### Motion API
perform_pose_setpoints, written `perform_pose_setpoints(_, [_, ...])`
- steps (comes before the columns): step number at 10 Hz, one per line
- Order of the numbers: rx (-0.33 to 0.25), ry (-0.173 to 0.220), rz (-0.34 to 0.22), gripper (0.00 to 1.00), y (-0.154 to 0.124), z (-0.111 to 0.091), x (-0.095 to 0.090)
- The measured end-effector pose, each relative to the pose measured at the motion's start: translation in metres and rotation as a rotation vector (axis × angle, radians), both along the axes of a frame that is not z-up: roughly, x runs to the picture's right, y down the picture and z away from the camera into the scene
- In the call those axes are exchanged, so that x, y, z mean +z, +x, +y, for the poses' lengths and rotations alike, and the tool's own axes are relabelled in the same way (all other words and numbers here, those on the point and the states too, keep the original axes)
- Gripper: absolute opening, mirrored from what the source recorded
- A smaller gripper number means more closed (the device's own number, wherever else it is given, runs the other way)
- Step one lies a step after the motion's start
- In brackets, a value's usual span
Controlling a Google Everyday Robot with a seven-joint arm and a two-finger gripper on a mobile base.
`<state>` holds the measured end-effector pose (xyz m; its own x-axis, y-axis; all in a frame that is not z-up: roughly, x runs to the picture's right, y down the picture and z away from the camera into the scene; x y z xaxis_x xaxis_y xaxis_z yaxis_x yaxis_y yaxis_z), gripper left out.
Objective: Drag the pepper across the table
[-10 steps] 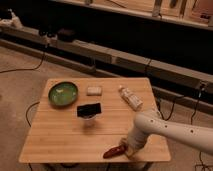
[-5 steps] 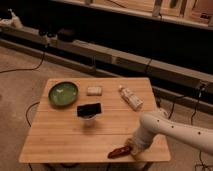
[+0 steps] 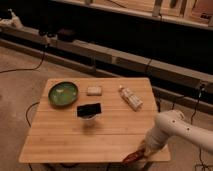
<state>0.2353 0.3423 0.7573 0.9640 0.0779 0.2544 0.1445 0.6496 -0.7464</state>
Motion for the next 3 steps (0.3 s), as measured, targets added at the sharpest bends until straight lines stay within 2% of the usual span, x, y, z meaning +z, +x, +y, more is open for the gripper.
perform_pose_setpoints(1, [0.000, 0.001, 0.000, 0.04, -0.0002, -0.0004, 0.0002])
perform_pose_setpoints(3, [0.001, 0.002, -0.001, 0.20, -0.0005, -0.0005, 0.0005])
